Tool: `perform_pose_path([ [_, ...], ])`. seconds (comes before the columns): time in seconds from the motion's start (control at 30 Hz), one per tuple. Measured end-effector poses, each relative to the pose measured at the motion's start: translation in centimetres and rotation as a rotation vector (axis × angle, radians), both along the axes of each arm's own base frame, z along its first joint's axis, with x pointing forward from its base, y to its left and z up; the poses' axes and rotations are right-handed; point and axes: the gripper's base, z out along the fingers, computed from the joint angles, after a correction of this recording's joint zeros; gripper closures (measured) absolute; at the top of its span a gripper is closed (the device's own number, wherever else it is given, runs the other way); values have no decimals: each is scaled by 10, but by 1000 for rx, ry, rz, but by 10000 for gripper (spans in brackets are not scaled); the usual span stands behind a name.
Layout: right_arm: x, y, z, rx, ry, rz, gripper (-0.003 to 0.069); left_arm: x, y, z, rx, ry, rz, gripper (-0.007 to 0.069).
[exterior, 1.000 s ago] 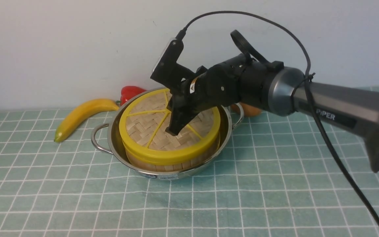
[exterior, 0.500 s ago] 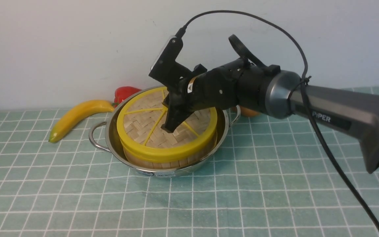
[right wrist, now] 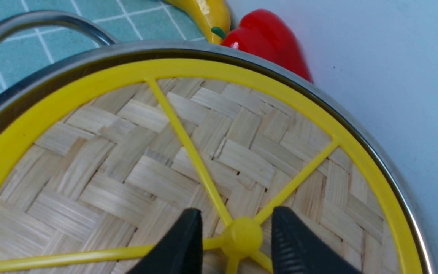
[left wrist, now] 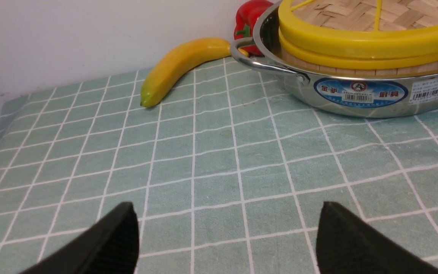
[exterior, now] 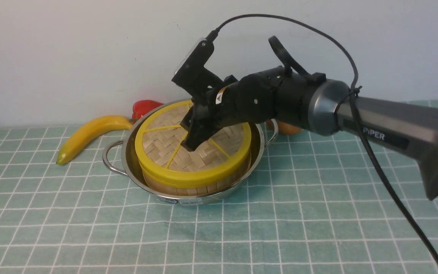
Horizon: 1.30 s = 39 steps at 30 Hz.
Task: Place the steamer in the pot on the blue tablecloth, and put the lid on the steamer.
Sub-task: 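Place the bamboo steamer lid onto the steamer basket in the pot with the right gripper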
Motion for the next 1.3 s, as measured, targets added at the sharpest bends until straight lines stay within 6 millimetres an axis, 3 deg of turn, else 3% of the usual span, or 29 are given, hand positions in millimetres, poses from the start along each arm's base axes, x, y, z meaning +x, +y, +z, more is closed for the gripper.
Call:
perform_pose_path([
  [0.23, 1, 1, -6, 10, 13, -6, 319, 0, 0, 0, 0, 0, 0, 46],
  [0.43, 3, 3, -13, 9, 10, -10, 409, 0, 0, 0, 0, 0, 0, 46],
  [0.6, 5, 3, -14, 7, -6, -6, 528, 0, 0, 0, 0, 0, 0, 46],
  [1.2, 5, 3, -14, 9, -21, -3, 529, 0, 0, 0, 0, 0, 0, 46],
  [1.3, 5, 3, -14, 9, -21, -3, 463, 0, 0, 0, 0, 0, 0, 46],
])
